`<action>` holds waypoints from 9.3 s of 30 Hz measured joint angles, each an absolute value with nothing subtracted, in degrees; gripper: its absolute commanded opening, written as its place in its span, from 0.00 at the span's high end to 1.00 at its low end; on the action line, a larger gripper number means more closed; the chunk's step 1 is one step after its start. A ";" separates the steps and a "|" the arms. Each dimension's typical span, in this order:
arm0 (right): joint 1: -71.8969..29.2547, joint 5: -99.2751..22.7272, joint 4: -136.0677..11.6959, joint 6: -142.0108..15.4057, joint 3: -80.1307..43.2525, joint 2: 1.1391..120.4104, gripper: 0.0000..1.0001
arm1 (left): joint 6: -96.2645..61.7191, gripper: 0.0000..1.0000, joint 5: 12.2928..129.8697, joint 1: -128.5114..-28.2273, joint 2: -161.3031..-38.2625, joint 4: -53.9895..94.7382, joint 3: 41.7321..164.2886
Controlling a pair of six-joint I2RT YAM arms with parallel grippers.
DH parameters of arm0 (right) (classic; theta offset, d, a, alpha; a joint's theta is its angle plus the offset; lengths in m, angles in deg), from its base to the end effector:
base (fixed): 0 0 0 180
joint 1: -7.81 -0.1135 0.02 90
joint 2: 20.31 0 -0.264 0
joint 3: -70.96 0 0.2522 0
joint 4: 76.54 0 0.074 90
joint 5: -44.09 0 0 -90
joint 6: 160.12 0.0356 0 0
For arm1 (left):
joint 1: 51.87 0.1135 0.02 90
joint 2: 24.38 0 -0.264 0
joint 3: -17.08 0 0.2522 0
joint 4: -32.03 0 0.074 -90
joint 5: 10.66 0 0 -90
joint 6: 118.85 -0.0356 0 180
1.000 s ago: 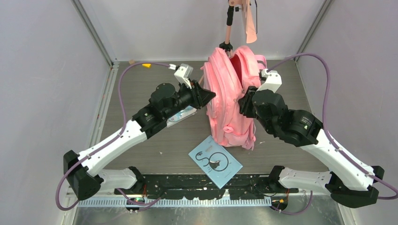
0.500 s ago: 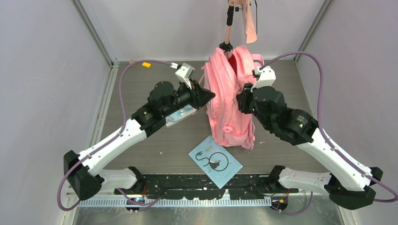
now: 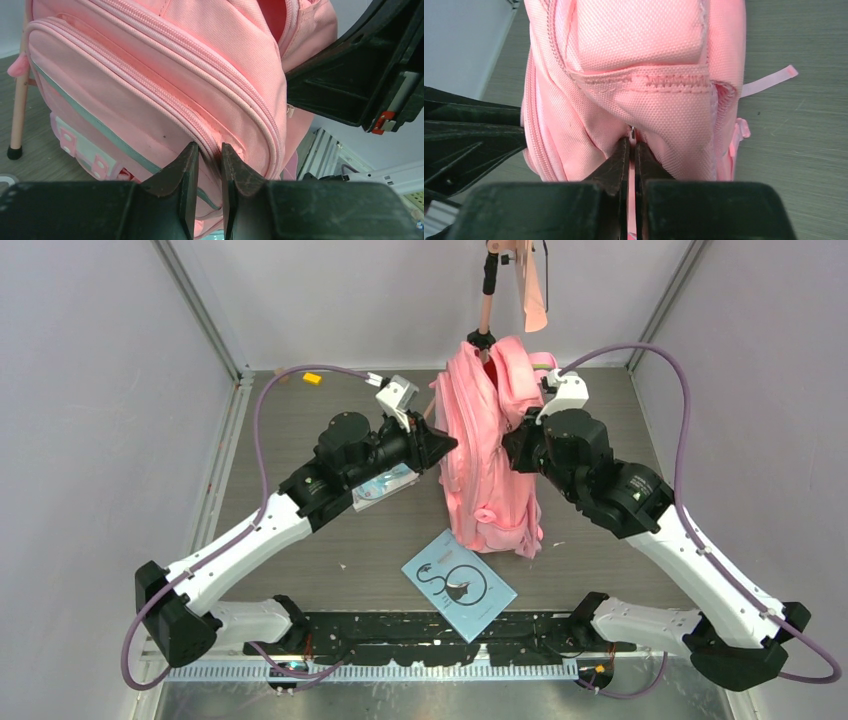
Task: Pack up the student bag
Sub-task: Zip the student bag at the center of the board.
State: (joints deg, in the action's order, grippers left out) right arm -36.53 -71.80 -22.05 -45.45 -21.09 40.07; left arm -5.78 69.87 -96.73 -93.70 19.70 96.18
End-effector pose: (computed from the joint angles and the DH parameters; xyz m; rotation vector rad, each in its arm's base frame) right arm 0.1553 0.1300 0.4343 -0.0392 1.9435 0.3590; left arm 0.1974 -0.2047 0.3985 0.4572 1.6569 -1.0333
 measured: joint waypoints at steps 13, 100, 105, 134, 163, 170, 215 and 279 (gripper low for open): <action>-33.95 -62.27 -20.96 -31.59 -30.20 40.73 1.00 | -15.68 1.00 65.78 -96.47 -93.78 18.19 97.06; -33.17 -79.08 -24.54 -48.97 -22.09 40.10 1.00 | -10.09 1.00 75.27 -105.10 -98.64 13.08 104.64; -33.03 -81.05 -24.54 -55.79 -23.97 42.24 1.00 | -15.07 1.00 75.94 -108.01 -102.57 10.59 109.69; -12.29 -61.95 -25.46 -62.48 -27.73 45.56 1.00 | -24.73 0.33 83.51 -130.00 -111.44 17.01 115.42; -12.27 -52.22 -21.99 -62.48 -23.66 36.58 1.00 | -8.14 0.05 28.38 -72.75 -121.59 33.36 117.43; -12.20 -51.04 -21.79 -62.54 -23.69 36.60 1.00 | 0.25 0.15 20.06 -72.75 -127.27 43.55 121.34; -11.29 -58.47 -19.06 -65.76 -26.48 38.92 1.00 | -48.91 0.12 73.43 -107.22 -105.00 5.41 116.47; -11.59 -55.00 -21.18 -65.01 -23.77 36.16 1.00 | -65.91 0.99 73.65 -108.27 -120.69 -7.47 145.12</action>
